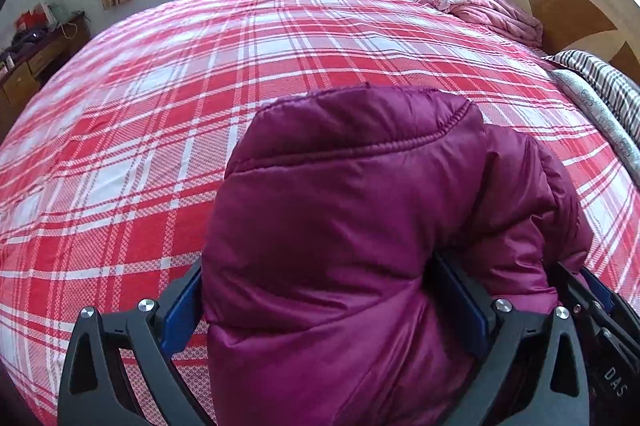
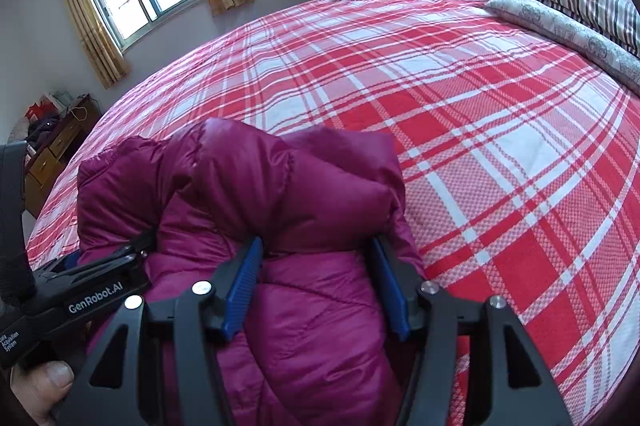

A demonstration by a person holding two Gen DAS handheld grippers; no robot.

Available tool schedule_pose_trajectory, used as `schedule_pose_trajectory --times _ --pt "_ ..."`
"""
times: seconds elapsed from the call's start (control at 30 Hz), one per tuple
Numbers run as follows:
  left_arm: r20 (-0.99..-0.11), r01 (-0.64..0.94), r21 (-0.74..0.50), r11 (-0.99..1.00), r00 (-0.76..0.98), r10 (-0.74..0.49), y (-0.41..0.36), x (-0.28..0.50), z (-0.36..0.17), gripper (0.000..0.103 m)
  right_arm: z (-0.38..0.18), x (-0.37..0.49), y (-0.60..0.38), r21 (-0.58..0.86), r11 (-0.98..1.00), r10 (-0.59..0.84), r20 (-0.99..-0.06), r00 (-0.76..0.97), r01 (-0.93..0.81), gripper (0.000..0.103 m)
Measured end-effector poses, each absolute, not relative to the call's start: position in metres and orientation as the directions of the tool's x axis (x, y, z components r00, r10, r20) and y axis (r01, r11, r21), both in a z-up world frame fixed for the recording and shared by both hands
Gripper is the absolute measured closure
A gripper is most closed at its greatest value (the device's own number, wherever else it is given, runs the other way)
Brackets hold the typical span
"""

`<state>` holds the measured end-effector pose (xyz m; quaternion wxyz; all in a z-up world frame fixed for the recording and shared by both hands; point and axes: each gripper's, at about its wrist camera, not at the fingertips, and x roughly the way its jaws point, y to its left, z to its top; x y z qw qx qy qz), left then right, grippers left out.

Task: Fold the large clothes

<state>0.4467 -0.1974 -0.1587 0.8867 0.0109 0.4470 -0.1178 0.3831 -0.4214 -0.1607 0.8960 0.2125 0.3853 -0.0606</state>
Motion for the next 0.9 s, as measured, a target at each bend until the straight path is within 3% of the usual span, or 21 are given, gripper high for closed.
schedule_pose_trajectory --times 0.07,0.13,0.27,0.33,0.6,0.73,0.87,0.9 --pt "-0.774 0.229 -0.156 0.961 0.576 -0.263 -0.177 0.432 -0.145 0.001 -0.151 0.372 -0.424 0.335 0.907 0.060 -0.704 0.707 0.256 0.037" --pt "-0.716 0.245 -0.232 0.941 0.612 -0.336 -0.155 0.408 -0.129 0.001 -0.140 0.349 -0.437 0.385 0.885 0.049 -0.638 0.768 0.263 0.014" --pt "-0.679 0.301 -0.320 0.898 0.588 -0.439 -0.132 0.382 -0.125 0.001 -0.147 0.336 -0.461 0.473 0.831 0.105 -0.649 0.753 0.292 0.010" --pt "-0.701 0.306 -0.345 0.888 0.545 -0.460 -0.132 0.381 -0.135 0.001 -0.157 0.337 -0.466 0.496 0.822 0.150 -0.662 0.735 0.280 0.019" --pt "-0.675 0.318 -0.475 0.821 0.467 -0.571 -0.134 0.388 -0.160 0.001 -0.168 0.335 -0.467 0.574 0.800 0.287 -0.621 0.729 0.174 0.030" --pt "-0.654 0.383 -0.482 0.788 0.440 -0.615 -0.152 0.379 -0.156 0.001 -0.170 0.338 -0.457 0.608 0.786 0.358 -0.600 0.715 0.117 0.047" --pt "-0.675 0.419 -0.417 0.806 0.451 -0.584 -0.172 0.375 -0.150 0.002 -0.175 0.338 -0.456 0.626 0.771 0.382 -0.598 0.704 0.113 0.051" --pt "-0.677 0.422 -0.412 0.807 0.451 -0.581 -0.173 0.375 -0.149 0.007 -0.177 0.337 -0.458 0.650 0.753 0.407 -0.586 0.700 0.106 0.061"
